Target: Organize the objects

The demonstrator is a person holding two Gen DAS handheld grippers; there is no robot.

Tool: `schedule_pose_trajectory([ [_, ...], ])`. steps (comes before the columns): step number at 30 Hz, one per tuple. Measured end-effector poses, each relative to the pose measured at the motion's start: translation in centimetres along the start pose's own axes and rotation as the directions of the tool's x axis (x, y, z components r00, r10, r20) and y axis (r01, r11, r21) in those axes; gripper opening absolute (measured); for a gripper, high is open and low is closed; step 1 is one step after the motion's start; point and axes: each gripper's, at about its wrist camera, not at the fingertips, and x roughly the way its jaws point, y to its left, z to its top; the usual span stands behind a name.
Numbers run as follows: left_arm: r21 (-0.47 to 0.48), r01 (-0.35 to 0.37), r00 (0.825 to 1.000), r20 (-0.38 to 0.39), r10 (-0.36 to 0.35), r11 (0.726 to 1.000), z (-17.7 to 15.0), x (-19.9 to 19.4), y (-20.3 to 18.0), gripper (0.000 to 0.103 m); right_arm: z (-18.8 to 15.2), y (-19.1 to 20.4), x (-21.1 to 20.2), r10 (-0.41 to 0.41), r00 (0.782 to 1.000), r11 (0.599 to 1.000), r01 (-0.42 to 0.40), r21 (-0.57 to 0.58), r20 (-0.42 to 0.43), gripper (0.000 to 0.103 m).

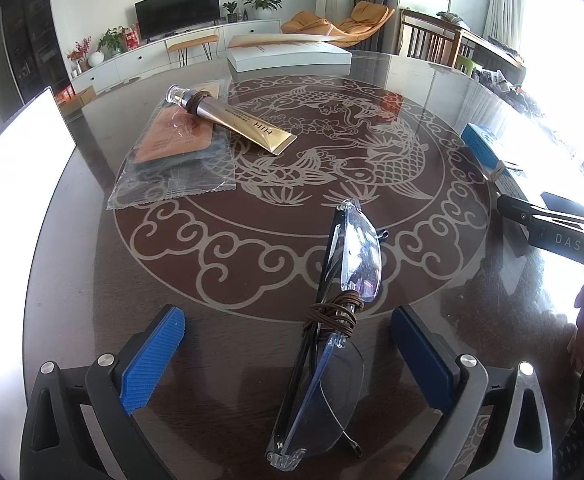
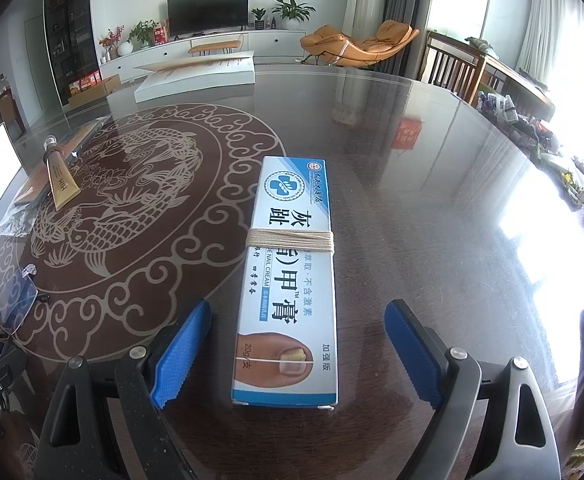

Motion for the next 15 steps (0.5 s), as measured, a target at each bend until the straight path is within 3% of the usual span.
schedule_pose_trajectory([
  [15,0.0,0.0,1.0,0.001,0.0,1.0,0.04,0.07,0.04,0.103,-0.04,0.03,0.16,0.004,1.0,1.0,-0.004,0.005,-0.003,0.09],
])
